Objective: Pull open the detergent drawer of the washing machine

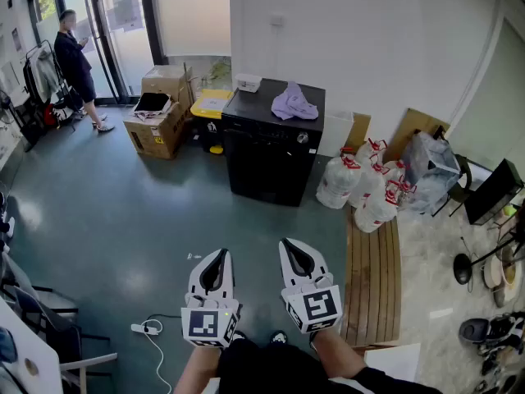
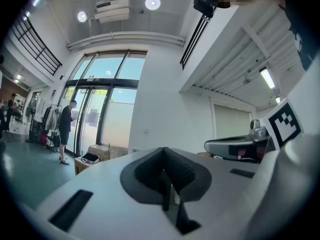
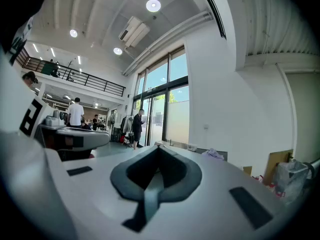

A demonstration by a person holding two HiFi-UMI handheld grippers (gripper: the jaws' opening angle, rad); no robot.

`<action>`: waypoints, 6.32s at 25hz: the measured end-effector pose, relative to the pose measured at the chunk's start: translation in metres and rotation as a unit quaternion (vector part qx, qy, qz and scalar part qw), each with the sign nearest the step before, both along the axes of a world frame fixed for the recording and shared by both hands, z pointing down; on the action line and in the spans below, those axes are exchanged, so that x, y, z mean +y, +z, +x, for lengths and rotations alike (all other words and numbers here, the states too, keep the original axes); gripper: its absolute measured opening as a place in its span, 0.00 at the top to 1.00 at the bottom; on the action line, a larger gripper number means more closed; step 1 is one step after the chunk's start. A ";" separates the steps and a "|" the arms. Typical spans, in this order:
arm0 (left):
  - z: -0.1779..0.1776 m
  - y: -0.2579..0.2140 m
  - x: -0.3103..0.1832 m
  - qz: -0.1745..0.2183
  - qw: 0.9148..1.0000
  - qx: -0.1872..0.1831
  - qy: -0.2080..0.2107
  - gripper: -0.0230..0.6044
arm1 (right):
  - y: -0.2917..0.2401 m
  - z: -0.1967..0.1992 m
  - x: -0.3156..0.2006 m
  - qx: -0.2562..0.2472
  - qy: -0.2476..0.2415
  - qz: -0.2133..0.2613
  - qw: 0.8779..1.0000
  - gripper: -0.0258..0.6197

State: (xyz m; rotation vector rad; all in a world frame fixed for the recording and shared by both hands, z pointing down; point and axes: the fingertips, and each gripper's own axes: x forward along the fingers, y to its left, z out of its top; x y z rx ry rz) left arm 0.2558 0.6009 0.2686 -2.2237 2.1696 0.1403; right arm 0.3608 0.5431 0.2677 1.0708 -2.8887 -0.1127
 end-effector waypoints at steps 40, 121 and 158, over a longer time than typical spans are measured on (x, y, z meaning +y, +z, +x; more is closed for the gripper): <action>-0.164 0.086 -0.101 -0.103 0.992 0.064 0.046 0.56 | 0.078 -0.154 -0.099 0.036 -0.029 -0.086 0.995 0.48; -0.397 0.302 -0.750 -0.332 0.919 0.103 0.188 0.56 | 0.320 -0.365 -0.704 0.090 0.133 -0.337 0.928 0.49; -0.406 0.364 -0.838 -0.365 0.908 0.047 0.199 0.56 | 0.375 -0.368 -0.774 0.085 0.158 -0.394 0.901 0.54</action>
